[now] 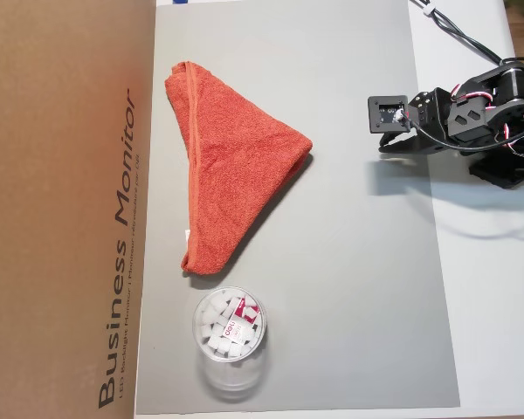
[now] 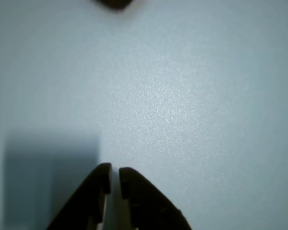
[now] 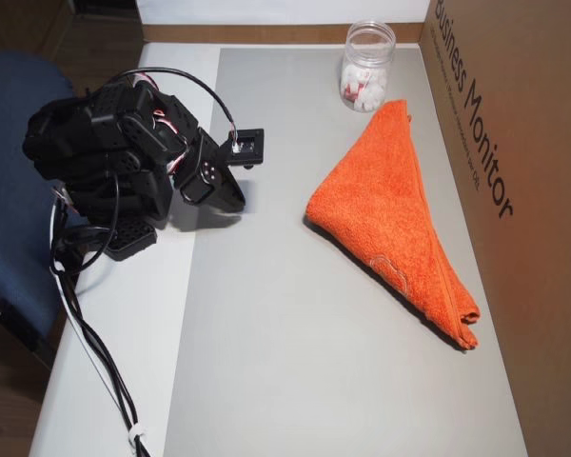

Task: Fold the blanket.

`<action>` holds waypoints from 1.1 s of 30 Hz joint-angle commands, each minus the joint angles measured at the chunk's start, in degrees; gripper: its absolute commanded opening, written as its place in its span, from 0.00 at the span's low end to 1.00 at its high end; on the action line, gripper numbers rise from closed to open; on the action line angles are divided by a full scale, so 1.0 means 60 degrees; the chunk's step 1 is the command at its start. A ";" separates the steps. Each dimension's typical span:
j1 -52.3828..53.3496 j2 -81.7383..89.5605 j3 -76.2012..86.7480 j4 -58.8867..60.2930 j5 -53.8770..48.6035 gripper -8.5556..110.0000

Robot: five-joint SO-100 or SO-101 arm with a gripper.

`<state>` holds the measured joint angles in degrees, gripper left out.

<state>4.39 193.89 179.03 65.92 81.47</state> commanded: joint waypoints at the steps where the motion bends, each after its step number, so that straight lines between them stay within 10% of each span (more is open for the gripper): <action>1: 0.0029 0.0088 0.0088 0.0337 -0.0015 0.07; 33: -0.0044 0.0088 0.0088 0.1670 -0.0161 0.07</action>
<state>4.39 193.97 179.03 75.85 80.77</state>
